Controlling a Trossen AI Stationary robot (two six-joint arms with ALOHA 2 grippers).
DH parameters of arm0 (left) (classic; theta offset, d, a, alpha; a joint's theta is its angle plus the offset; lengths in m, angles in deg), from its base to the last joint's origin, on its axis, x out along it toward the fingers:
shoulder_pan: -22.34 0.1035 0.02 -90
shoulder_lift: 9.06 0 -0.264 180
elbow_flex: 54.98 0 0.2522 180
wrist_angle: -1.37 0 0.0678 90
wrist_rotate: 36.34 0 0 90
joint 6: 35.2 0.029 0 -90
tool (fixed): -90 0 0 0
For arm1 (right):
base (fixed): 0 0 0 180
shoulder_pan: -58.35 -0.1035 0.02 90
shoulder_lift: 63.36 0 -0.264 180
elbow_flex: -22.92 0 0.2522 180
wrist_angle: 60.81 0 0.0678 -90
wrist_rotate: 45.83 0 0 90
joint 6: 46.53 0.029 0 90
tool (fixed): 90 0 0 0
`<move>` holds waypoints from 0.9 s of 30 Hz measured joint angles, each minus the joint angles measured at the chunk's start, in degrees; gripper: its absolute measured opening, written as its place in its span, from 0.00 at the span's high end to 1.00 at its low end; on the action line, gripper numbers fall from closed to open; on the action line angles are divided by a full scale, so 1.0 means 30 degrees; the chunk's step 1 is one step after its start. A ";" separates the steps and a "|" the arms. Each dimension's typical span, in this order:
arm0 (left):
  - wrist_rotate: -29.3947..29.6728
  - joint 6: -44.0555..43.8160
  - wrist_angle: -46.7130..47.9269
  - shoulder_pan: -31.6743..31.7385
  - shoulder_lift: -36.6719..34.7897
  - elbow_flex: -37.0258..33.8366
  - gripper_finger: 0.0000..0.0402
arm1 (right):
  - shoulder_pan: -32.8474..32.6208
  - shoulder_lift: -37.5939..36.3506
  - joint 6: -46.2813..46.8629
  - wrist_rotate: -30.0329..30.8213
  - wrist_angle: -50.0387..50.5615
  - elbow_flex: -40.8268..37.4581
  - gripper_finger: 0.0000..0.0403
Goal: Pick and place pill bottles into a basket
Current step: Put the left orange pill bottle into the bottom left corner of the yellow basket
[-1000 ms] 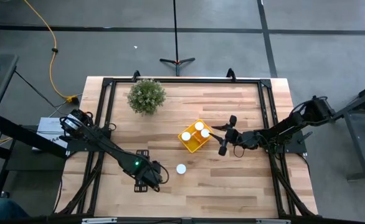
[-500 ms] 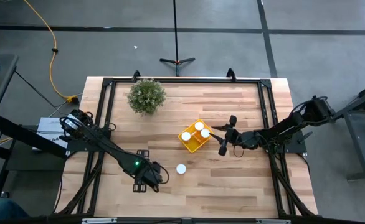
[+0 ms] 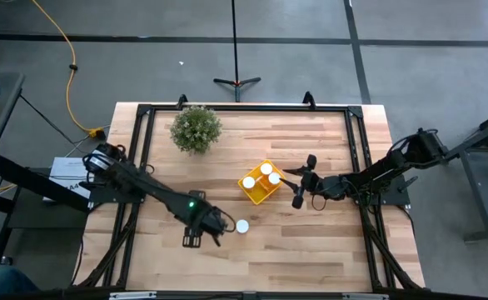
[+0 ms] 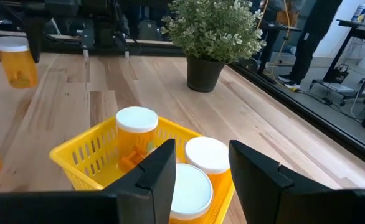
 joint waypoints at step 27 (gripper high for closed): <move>-0.0418 1.1681 -0.4332 0.6745 0.0000 0.5375 0.40 | 0.0000 0.0000 -0.0014 0.0183 -0.0035 -0.0006 0.65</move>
